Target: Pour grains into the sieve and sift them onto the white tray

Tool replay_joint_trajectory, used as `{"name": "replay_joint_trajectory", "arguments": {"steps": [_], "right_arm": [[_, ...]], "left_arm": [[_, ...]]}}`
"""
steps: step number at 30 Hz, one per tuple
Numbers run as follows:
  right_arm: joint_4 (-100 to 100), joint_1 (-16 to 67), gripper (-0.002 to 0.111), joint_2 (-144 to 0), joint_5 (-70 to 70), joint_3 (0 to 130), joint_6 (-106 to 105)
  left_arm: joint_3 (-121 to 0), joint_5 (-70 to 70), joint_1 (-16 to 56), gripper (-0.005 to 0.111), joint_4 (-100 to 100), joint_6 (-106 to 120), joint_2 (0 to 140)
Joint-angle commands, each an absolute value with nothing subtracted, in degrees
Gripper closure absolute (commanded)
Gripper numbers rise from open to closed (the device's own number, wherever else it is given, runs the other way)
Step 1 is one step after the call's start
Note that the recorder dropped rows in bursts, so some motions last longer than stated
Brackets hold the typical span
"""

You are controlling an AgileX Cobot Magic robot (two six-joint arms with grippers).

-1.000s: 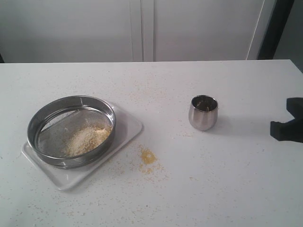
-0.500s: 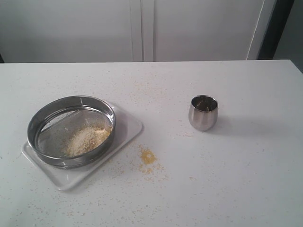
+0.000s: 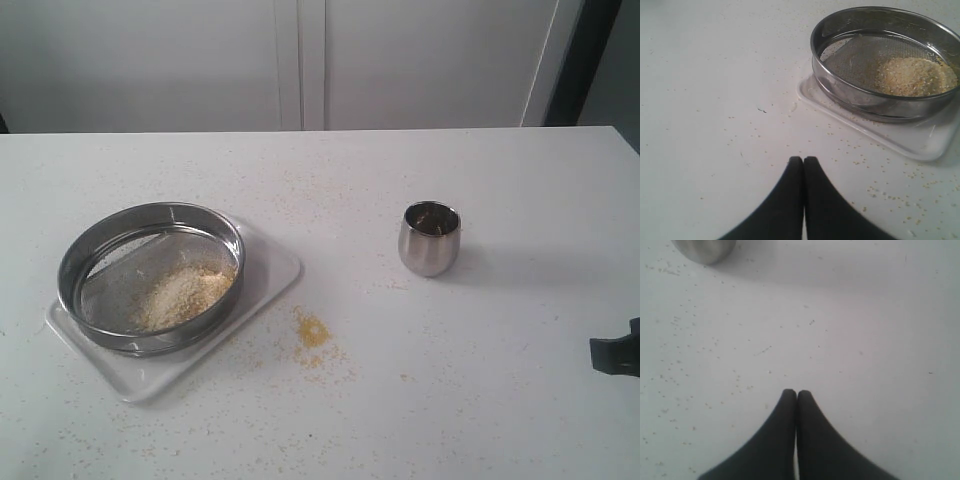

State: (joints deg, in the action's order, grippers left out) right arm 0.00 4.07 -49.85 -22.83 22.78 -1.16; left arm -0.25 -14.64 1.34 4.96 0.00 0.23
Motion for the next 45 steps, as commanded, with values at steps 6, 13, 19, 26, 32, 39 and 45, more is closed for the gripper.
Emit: {"name": "replay_joint_trajectory", "arguments": {"steps": [6, 13, 19, 26, 32, 39, 45], "right_arm": [[0.4, 3.9, 0.108, -49.8, -18.7, 22.6, -1.2], [0.4, 3.9, 0.108, -49.8, -18.7, 22.6, -1.2], [0.4, 3.9, 0.108, -49.8, -18.7, 22.6, -1.2], [0.4, 3.9, 0.108, -49.8, -18.7, 22.6, -1.2], [0.4, 3.9, 0.108, -49.8, -19.0, 22.6, -1.2], [0.4, 3.9, 0.108, -49.8, -19.1, 22.6, -1.2], [0.4, 3.9, 0.108, -49.8, -19.1, 22.6, -1.2]], "left_arm": [[0.0, -14.6, 1.4, 0.107, 5.2, 0.0, 0.0], [0.0, -12.3, 1.4, 0.107, 7.3, -0.4, 0.0], [0.0, 3.5, 1.4, 0.107, 17.8, -2.3, 0.0], [0.0, 14.2, 1.4, 0.107, 20.3, -16.0, 0.0], [-4.0, 16.2, 1.4, 0.107, 15.1, -15.3, 0.2], [-12.2, 9.8, 1.4, 0.107, 15.1, -8.7, 8.3], [-19.7, 1.5, 1.4, 0.107, 9.9, -7.8, 18.3]]}}
